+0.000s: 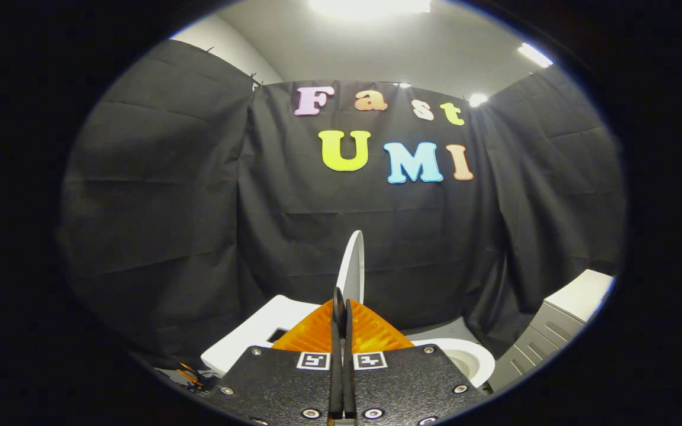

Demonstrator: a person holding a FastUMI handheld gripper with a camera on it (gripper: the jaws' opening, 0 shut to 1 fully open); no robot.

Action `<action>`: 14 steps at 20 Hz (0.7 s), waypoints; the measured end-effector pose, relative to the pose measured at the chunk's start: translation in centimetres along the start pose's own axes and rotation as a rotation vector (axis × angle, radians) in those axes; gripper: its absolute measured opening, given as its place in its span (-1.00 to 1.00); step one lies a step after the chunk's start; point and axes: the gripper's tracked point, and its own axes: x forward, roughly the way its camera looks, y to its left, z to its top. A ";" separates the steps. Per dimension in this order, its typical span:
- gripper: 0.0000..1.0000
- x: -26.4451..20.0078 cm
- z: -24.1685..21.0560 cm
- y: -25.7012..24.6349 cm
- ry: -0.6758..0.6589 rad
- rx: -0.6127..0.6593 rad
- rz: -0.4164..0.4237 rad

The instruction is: Open the toilet lid.

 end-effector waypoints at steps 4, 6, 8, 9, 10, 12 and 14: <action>-0.99 0.6 -0.2 2.8 -0.001 0.020 0.046; -0.99 0.9 -0.4 4.6 0.011 0.035 0.074; -0.99 1.2 -0.6 6.6 0.025 0.021 0.106; -0.98 1.6 -0.7 7.4 0.032 0.008 0.119; -0.98 1.8 -1.0 8.2 0.037 -0.004 0.134; -0.98 2.1 -1.2 9.8 0.042 -0.044 0.154; -0.97 2.4 -1.5 11.2 0.049 -0.097 0.170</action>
